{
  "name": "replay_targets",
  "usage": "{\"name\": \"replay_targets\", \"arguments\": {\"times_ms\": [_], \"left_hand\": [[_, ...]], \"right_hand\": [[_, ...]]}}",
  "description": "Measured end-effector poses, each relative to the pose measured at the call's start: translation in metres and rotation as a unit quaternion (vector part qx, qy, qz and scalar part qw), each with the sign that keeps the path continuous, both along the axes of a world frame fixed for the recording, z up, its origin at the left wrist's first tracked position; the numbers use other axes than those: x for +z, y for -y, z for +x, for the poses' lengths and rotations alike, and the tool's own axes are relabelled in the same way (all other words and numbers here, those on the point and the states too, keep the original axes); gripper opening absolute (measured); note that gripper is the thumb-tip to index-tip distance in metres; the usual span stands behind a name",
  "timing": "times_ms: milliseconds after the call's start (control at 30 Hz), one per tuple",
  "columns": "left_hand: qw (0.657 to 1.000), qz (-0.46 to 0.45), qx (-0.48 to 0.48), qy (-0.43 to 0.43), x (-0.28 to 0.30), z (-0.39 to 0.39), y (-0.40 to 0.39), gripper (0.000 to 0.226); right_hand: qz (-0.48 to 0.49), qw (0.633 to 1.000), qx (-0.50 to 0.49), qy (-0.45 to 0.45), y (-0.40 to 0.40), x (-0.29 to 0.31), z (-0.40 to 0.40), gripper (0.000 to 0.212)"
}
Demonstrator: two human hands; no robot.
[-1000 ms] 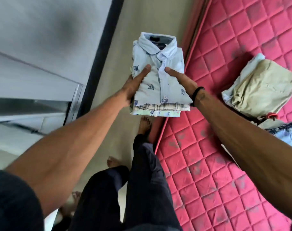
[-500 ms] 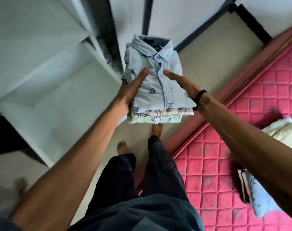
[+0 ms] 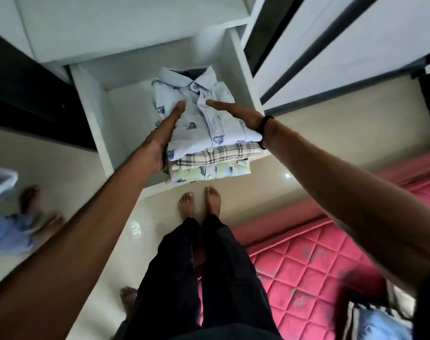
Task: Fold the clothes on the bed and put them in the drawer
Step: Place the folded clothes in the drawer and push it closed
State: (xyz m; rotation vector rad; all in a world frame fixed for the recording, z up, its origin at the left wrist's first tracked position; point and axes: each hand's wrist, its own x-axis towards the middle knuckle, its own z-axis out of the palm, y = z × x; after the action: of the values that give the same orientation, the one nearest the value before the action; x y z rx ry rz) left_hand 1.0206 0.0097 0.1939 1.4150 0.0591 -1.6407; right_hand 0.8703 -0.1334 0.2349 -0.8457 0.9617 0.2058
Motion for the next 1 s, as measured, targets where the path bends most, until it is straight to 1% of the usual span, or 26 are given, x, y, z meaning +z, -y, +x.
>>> {"name": "replay_targets", "arguments": {"times_ms": [100,133,167,233,267,333,400,467,500,533,600,633,667,733,767,800,833,867,900,933,967,1000], "left_hand": [[0.999,0.021,0.019,0.020,-0.023,0.019,-0.001,0.050],[0.999,0.017,0.027,0.020,-0.030,0.024,-0.001,0.051],[0.999,0.004,0.035,0.018,-0.039,0.030,-0.001,0.055],[0.998,-0.007,0.056,0.021,-0.054,0.037,-0.001,0.072],[0.997,-0.007,0.060,0.040,-0.058,0.039,0.000,0.079],[0.991,0.017,0.071,0.114,-0.065,0.045,0.002,0.085],[0.980,0.046,0.044,0.188,-0.072,0.044,0.003,0.088],[0.969,0.047,0.002,0.242,-0.089,0.041,-0.004,0.072],[0.966,0.042,-0.024,0.255,-0.101,0.038,-0.009,0.069],[0.963,0.043,-0.053,0.262,-0.111,0.034,-0.014,0.074],[0.957,0.059,-0.085,0.271,-0.122,0.027,-0.019,0.108],[0.949,0.078,-0.097,0.291,-0.123,0.025,-0.018,0.119],[0.935,0.104,-0.109,0.320,-0.121,0.021,-0.016,0.124],[0.904,0.179,-0.103,0.374,-0.109,0.012,-0.007,0.126],[0.884,0.205,-0.093,0.410,-0.102,0.009,-0.005,0.125],[0.856,0.203,-0.094,0.467,-0.087,0.004,-0.003,0.120],[0.823,0.172,-0.094,0.533,-0.078,0.000,-0.004,0.109],[0.796,0.109,-0.097,0.588,-0.067,-0.004,-0.007,0.090],[0.782,0.030,-0.103,0.614,-0.055,-0.007,-0.011,0.067],[0.795,-0.041,-0.118,0.594,-0.041,-0.013,-0.018,0.045],[0.814,-0.090,-0.150,0.554,-0.028,-0.019,-0.026,0.033],[0.822,-0.115,-0.203,0.520,-0.016,-0.026,-0.036,0.032]], "right_hand": [[-0.037,0.999,0.037,-0.006,0.009,-0.035,0.027,0.017],[-0.045,0.998,0.047,-0.002,0.013,-0.049,0.032,0.019],[-0.036,0.998,0.053,-0.002,0.018,-0.062,0.038,0.029],[0.003,0.998,0.056,0.001,0.024,-0.083,0.044,0.050],[0.016,0.998,0.062,0.010,0.027,-0.090,0.046,0.056],[0.007,0.998,0.059,-0.002,0.031,-0.100,0.051,0.066],[-0.056,0.997,0.035,-0.047,0.032,-0.112,0.053,0.069],[-0.145,0.985,0.022,-0.087,0.027,-0.124,0.052,0.063],[-0.187,0.976,0.023,-0.108,0.023,-0.131,0.050,0.063],[-0.215,0.968,0.019,-0.127,0.020,-0.139,0.047,0.061],[-0.242,0.961,0.015,-0.136,0.012,-0.149,0.043,0.057],[-0.250,0.958,0.012,-0.140,0.011,-0.153,0.042,0.061],[-0.254,0.956,0.009,-0.148,0.011,-0.156,0.040,0.066],[-0.276,0.945,0.014,-0.174,0.011,-0.151,0.042,0.078],[-0.288,0.937,0.014,-0.197,0.012,-0.143,0.043,0.085],[-0.301,0.929,0.003,-0.216,0.012,-0.136,0.041,0.089],[-0.317,0.922,-0.017,-0.223,0.011,-0.123,0.037,0.087],[-0.353,0.908,-0.048,-0.219,0.007,-0.108,0.030,0.079],[-0.396,0.890,-0.096,-0.203,0.001,-0.091,0.019,0.063],[-0.445,0.863,-0.158,-0.179,-0.009,-0.074,0.005,0.044],[-0.482,0.833,-0.219,-0.159,-0.023,-0.061,-0.010,0.025],[-0.503,0.808,-0.271,-0.143,-0.038,-0.046,-0.025,0.014]]}}
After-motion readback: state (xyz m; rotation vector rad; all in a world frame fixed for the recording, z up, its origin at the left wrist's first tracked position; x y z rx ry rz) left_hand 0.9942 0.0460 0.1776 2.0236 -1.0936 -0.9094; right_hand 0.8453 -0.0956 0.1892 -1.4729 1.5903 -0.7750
